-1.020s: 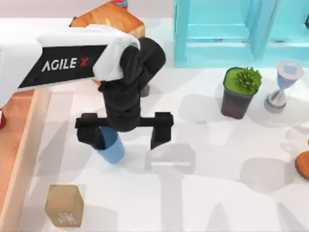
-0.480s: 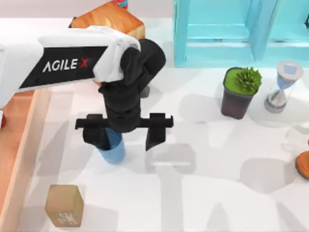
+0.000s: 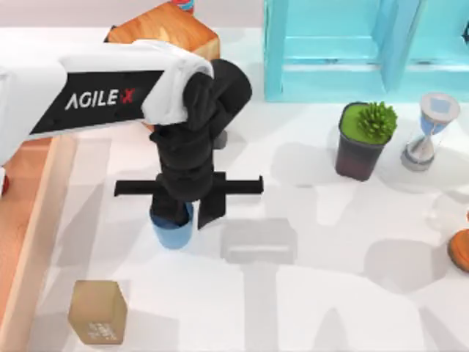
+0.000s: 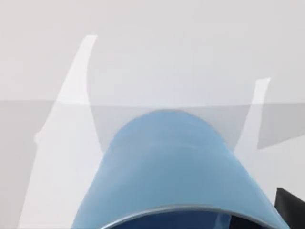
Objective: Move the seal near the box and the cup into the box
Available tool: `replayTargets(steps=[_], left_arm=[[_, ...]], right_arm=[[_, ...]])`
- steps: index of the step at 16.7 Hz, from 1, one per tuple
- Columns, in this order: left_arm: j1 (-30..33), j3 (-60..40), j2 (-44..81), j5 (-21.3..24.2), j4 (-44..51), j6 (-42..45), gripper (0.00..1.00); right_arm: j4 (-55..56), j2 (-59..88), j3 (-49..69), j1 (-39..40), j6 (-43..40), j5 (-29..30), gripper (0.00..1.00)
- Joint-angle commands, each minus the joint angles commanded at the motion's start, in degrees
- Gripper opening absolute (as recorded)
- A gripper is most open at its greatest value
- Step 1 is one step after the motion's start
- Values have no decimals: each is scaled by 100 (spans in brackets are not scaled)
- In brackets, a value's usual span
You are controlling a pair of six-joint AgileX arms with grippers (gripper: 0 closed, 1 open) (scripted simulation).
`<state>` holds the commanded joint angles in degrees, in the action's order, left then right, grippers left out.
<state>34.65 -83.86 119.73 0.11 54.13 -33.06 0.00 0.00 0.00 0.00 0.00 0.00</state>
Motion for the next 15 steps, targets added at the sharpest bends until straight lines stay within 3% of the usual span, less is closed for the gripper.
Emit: replayTargets(steps=[10, 15], left_arm=[[-17, -5, -20, -1, 14, 15, 0], [-528, -111, -553, -4, 650, 514, 0]], right_arm=[[0, 0, 0, 0, 0, 0, 100], [0, 0, 0, 0, 0, 0, 100]])
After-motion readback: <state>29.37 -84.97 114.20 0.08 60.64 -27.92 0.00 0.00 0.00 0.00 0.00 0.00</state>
